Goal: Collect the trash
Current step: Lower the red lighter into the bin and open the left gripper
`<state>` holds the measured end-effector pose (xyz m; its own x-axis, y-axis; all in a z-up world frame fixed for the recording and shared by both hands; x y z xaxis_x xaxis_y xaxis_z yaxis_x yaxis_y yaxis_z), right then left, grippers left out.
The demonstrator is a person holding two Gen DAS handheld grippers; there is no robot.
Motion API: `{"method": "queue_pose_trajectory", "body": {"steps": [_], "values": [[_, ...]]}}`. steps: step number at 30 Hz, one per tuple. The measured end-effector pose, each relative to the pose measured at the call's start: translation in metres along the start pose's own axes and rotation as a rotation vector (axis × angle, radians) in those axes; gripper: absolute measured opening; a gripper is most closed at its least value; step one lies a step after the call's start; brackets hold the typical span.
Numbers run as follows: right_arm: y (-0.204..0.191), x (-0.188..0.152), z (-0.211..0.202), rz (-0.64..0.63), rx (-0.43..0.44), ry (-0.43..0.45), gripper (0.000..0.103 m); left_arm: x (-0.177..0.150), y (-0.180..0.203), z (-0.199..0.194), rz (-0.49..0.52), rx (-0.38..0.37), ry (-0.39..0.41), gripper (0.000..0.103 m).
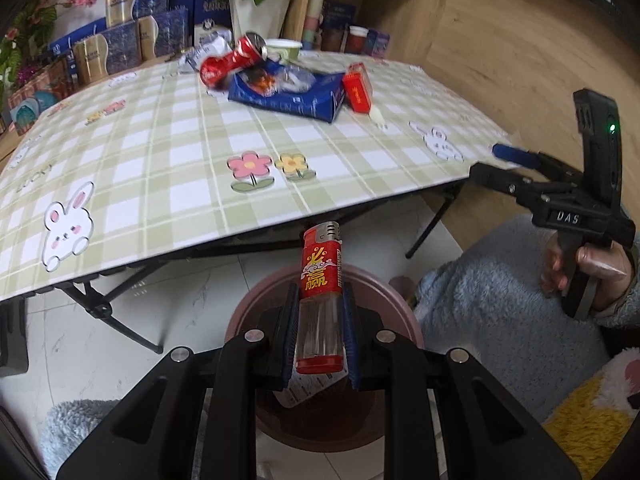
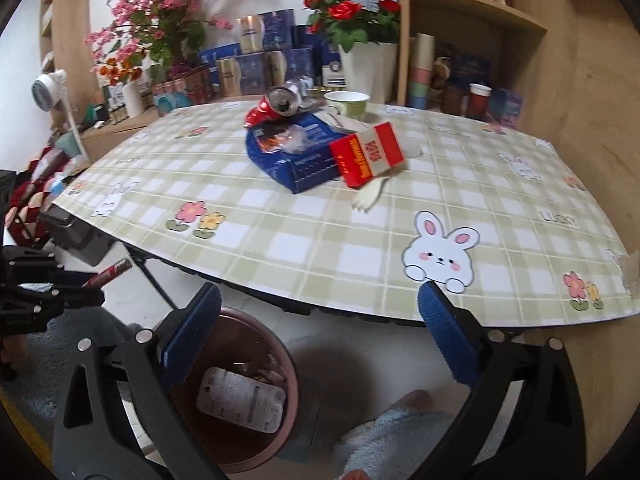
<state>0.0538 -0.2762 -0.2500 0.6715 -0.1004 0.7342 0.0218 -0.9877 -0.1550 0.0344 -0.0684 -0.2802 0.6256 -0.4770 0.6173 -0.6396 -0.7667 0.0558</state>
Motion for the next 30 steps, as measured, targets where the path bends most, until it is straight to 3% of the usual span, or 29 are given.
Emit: {"method": "queue_pose_trajectory", "body": {"steps": [9, 16, 20, 21, 23, 30], "values": [[0.01, -0.005, 0.006, 0.046, -0.028, -0.017, 0.097, -0.018, -0.009, 0.031, -0.034, 0.028, -0.113, 0.02], [0.02, -0.005, 0.008, 0.114, -0.024, -0.026, 0.097, -0.022, 0.004, 0.04, 0.034, 0.03, -0.153, 0.02], [0.018, -0.006, 0.009, 0.107, -0.019, -0.033, 0.097, -0.022, 0.002, 0.043, 0.022, 0.039, -0.16, 0.022], [0.017, -0.006, 0.009, 0.103, -0.019, -0.033, 0.097, -0.022, 0.0, 0.042, 0.013, 0.039, -0.156, 0.025], [0.016, -0.006, 0.009, 0.095, -0.018, -0.033, 0.097, -0.02, -0.003, 0.039, -0.001, 0.05, -0.138, 0.043], [0.015, -0.007, 0.011, 0.093, -0.012, -0.039, 0.097, -0.008, -0.035, 0.009, -0.145, 0.136, 0.023, 0.073]]}}
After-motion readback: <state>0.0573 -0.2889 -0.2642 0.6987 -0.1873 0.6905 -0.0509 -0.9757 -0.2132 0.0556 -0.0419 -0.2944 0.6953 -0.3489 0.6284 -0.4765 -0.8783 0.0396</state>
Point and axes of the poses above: each gripper's, at about its wrist camera, not at the fingertips, and z roughly the way its jaws point, y to its right, x to its top, the point moved 7 cm from there along z, roughly the way its jaws point, and after that the axes turned 10 degrees about z, right-handed, at the moved point
